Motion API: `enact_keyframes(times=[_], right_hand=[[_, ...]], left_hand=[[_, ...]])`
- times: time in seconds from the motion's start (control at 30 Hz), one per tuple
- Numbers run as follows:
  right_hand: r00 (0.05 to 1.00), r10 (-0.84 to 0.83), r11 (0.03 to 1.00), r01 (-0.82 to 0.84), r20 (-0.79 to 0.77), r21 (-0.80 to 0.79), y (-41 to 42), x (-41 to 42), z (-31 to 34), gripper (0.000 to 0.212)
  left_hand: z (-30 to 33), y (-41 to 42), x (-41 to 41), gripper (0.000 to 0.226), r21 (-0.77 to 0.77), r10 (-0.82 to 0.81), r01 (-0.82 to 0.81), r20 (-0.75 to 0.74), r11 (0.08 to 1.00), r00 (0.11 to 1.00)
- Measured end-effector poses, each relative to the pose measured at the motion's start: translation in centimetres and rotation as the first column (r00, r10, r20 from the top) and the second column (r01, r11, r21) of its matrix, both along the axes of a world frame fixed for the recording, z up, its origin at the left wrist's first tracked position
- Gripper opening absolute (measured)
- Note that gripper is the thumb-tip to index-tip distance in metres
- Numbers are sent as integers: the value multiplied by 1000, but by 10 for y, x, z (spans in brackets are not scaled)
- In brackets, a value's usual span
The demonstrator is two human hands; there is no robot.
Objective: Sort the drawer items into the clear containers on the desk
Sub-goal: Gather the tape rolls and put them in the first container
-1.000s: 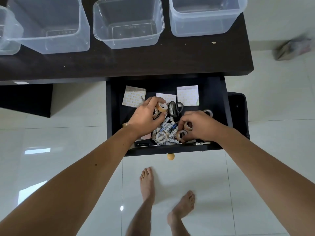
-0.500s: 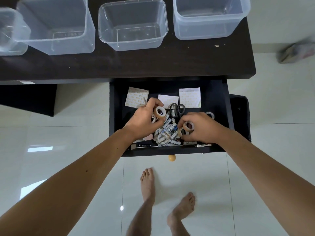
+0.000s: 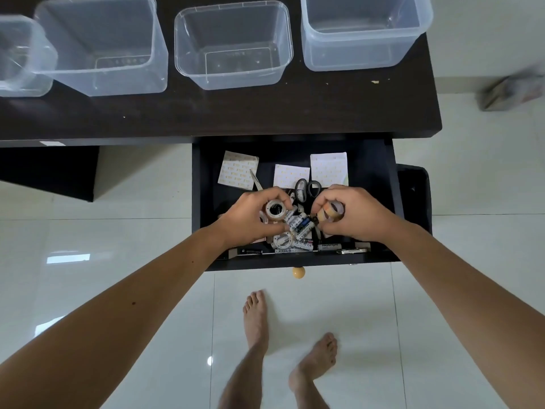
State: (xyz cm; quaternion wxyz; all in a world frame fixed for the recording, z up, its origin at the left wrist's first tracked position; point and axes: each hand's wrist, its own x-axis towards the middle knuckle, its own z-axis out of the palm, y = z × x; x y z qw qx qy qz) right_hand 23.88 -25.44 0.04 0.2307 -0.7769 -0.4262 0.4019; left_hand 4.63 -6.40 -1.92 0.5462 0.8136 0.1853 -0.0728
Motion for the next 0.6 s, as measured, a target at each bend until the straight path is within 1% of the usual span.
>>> enact_keyframes(times=[0.13, 0.3, 0.5, 0.6], right_hand=[[1000, -15, 1000, 15, 0, 12, 0, -4, -1, 31], [999, 30, 999, -31, 34, 24, -3, -7, -3, 33], [999, 31, 999, -31, 40, 22, -7, -10, -4, 33], [999, 29, 999, -30, 40, 33, -7, -10, -2, 33]], left_hand=[[-2, 1, -2, 28, 50, -82, 84, -37, 995, 996], [-6, 6, -3, 40, 88, -159, 168, -101, 982, 982], [-9, 8, -5, 54, 221, -255, 279, -131, 934, 958], [-8, 8, -5, 52, 265, -330, 367, -176, 891, 928]])
